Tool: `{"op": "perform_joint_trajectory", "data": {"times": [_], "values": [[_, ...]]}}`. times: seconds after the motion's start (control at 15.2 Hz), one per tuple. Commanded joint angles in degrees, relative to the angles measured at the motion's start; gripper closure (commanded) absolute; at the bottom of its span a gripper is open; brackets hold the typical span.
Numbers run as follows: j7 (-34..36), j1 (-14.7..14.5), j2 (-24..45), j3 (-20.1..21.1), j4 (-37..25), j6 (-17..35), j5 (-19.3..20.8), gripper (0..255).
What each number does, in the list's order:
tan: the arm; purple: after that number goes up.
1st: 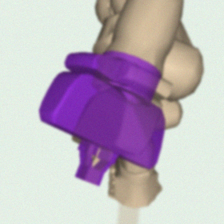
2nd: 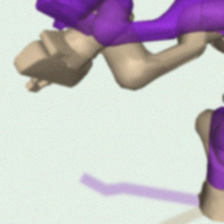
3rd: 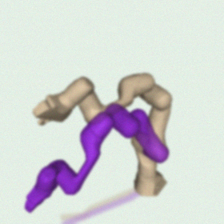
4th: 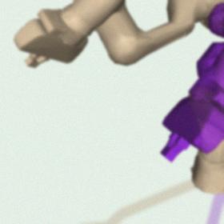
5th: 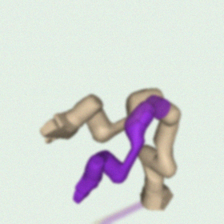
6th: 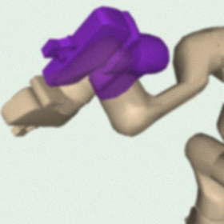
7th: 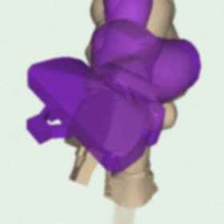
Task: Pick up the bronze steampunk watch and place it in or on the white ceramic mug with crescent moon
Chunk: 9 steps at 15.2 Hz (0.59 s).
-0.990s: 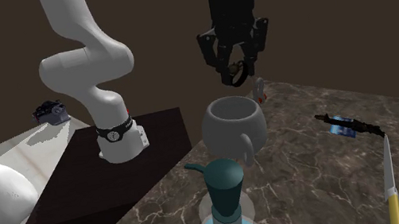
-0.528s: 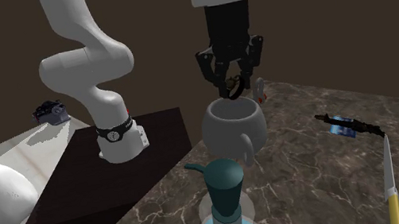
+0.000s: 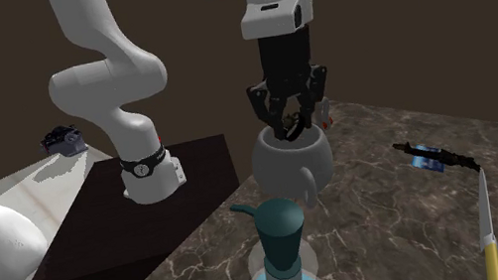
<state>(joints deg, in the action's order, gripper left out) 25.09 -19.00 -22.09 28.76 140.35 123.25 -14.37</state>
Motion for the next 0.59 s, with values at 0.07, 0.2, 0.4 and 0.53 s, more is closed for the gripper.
{"op": "perform_joint_trajectory", "data": {"times": [0.07, 0.2, 0.4, 0.53], "values": [[0.0, 0.0, 0.1, 0.0, 0.0, 0.2, 0.0, 255], [0.0, 0.0, 0.1, 0.0, 0.0, 0.2, 0.0, 255], [0.0, 0.0, 0.1, 0.0, 0.0, 0.2, 0.0, 0], [0.0, 0.0, 0.1, 0.0, 0.0, 0.2, 0.0, 0]]}}
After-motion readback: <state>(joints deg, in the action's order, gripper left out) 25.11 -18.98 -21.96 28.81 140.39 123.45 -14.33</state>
